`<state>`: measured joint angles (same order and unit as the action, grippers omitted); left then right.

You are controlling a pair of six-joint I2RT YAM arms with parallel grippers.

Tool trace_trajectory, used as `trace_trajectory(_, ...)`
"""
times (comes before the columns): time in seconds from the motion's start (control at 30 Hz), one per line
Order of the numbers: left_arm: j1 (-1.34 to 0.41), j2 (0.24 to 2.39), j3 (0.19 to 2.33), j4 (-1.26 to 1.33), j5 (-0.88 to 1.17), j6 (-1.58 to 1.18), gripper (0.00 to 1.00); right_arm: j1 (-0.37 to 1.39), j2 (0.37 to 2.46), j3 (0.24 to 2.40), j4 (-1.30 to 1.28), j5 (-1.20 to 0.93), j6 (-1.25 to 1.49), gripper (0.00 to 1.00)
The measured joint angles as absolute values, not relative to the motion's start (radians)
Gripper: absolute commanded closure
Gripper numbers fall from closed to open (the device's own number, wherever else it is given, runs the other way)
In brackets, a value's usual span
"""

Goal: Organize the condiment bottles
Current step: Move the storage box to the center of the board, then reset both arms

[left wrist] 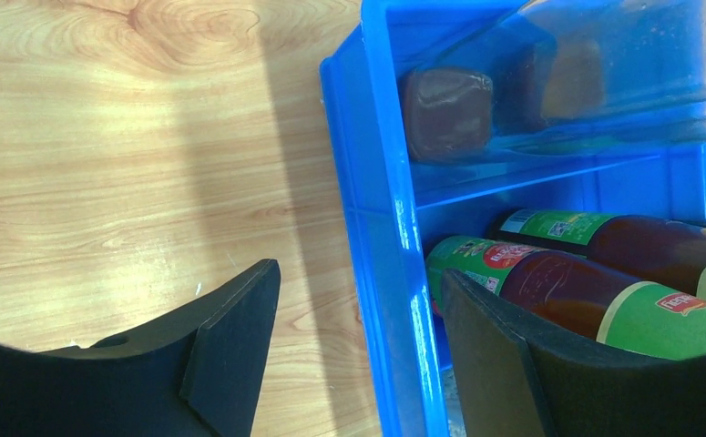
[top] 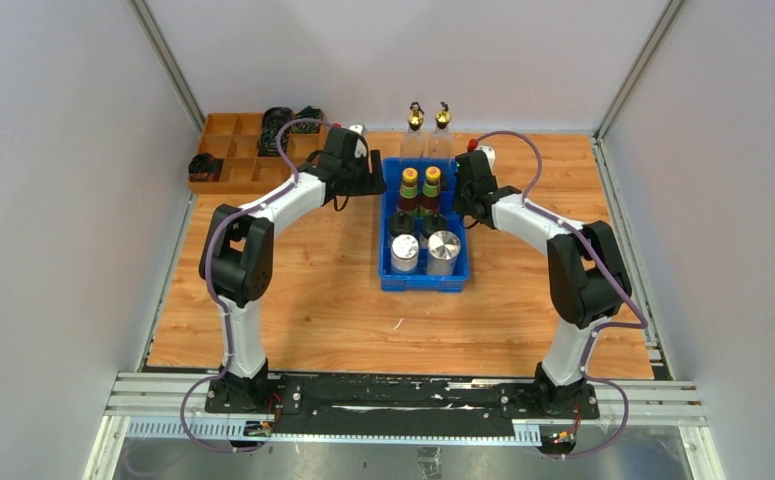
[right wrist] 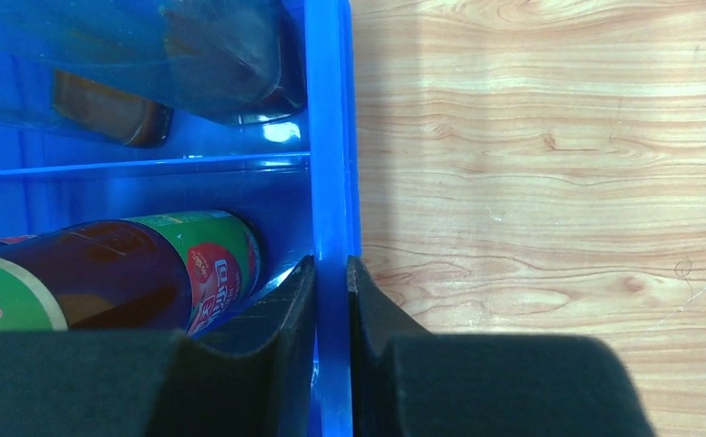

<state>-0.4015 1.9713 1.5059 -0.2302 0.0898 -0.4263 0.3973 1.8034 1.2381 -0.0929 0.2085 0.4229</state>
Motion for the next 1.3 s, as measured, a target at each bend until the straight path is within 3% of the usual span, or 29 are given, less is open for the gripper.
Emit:
trace_trajectory(0.1, -0.402, 1.971, 1.506, -0.232, 0.089, -0.419, 0.15, 0.398, 1.802, 1.238, -0.099, 0.215, 0.426, 0.36)
trace_trajectory(0.2, -0.402, 1.971, 1.528, -0.274, 0.084, -0.400, 0.00, 0.399, 1.800, 1.235, -0.150, 0.230, 0.402, 0.21)
trace_trajectory(0.37, -0.402, 1.940, 1.641, -0.370, 0.053, -0.363, 0.00, 0.399, 1.763, 1.242, -0.197, 0.246, 0.327, 0.18)
trace_trajectory(0.57, -0.402, 1.731, 1.628, -0.417, 0.029, -0.345, 0.00, 0.399, 1.589, 1.278, -0.267, 0.262, 0.221, 0.13)
trace_trajectory(0.87, -0.402, 1.355, 1.339, -0.418, 0.014, -0.322, 0.00, 0.399, 1.227, 1.111, -0.350, 0.244, 0.133, 0.10)
trace_trajectory(1.3, -0.404, 0.881, 0.971, -0.507, 0.013, -0.328, 0.00, 0.398, 0.716, 0.868, -0.514, -0.026, 0.248, 0.09)
